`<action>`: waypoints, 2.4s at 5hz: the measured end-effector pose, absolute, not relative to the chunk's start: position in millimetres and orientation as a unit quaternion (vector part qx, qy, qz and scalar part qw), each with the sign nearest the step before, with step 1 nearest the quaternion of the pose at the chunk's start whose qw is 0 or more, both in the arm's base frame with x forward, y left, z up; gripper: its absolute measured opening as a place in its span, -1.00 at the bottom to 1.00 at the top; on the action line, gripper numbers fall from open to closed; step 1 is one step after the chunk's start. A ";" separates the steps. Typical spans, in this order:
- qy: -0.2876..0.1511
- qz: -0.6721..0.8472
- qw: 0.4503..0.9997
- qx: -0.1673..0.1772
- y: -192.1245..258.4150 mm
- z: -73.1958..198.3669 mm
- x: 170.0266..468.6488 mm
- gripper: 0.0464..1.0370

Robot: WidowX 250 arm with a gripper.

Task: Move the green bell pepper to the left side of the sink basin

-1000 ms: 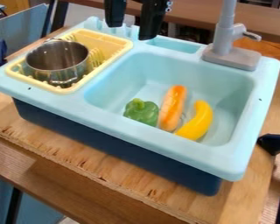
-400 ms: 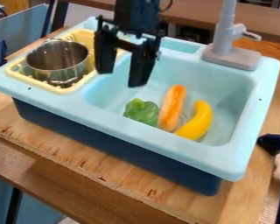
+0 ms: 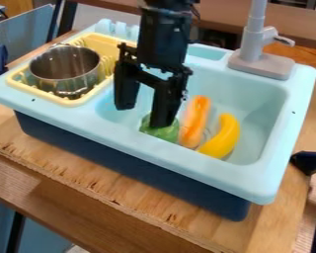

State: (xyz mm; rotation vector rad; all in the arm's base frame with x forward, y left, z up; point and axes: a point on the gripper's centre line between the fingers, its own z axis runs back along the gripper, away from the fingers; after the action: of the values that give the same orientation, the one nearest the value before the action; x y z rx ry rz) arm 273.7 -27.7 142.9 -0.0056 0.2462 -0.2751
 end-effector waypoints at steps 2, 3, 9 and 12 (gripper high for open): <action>0.103 -0.156 0.982 0.015 -32.4 143.4 286.7 0.82; 0.117 -0.160 0.980 0.016 -32.2 134.9 289.0 0.26; 0.095 -0.163 0.981 0.034 -17.5 165.2 283.8 -0.96; 0.124 -0.111 0.986 0.025 17.4 150.6 294.7 -0.96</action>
State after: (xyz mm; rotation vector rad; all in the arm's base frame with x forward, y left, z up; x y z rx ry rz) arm 294.7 17.4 150.6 0.0508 0.2495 -0.2235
